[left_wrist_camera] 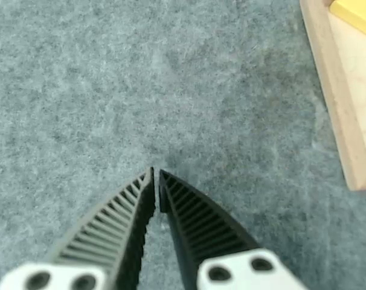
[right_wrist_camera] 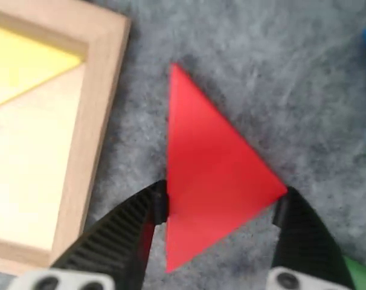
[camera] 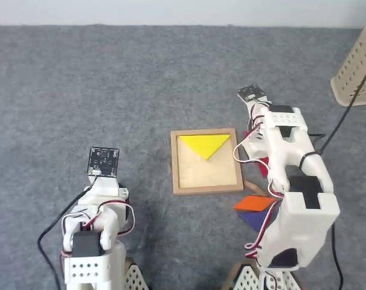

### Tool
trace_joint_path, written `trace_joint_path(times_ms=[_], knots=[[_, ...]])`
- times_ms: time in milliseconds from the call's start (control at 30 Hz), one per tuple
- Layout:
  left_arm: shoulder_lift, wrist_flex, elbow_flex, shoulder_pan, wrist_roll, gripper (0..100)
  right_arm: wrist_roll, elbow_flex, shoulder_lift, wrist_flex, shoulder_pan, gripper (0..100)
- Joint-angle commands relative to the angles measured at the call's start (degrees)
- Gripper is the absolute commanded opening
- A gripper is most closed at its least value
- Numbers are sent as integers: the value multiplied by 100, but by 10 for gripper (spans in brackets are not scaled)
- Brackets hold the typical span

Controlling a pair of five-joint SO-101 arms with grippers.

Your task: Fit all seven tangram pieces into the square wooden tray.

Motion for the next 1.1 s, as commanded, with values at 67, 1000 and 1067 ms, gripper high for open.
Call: trace_joint_path(times_ms=[67, 1000, 1067], knots=[[-35, 35, -31, -9, 44, 11, 44, -246, -13, -75, 48, 238], [-35, 35, -31, -9, 44, 11, 79, -941, 119, 127, -189, 293], [-35, 35, -31, -9, 44, 11, 88, -958, 295, 127, -163, 293]])
